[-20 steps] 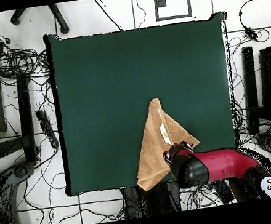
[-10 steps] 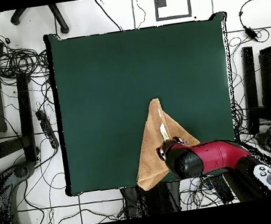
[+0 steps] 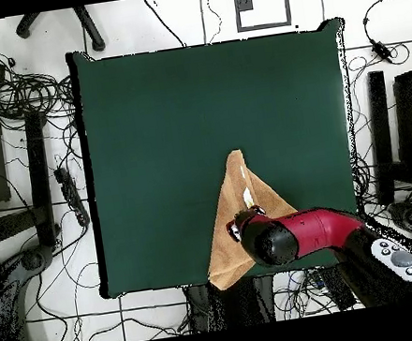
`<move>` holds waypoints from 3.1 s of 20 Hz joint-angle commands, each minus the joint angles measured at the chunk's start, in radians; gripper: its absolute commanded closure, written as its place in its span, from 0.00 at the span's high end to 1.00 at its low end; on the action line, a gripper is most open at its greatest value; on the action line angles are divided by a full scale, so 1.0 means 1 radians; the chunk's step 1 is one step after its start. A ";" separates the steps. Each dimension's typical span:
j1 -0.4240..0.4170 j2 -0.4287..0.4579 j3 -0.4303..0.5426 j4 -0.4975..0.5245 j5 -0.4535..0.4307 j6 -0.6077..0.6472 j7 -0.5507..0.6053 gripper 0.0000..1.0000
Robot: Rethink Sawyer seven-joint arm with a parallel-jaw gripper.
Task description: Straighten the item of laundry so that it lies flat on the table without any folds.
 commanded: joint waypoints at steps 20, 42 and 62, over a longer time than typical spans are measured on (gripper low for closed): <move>-0.064 0.036 0.187 -0.186 -0.078 0.222 -0.210 0.00; -0.104 0.094 0.182 -0.163 -0.188 0.149 -0.105 0.00; -0.052 -0.004 0.156 -0.109 -0.159 0.198 -0.021 1.00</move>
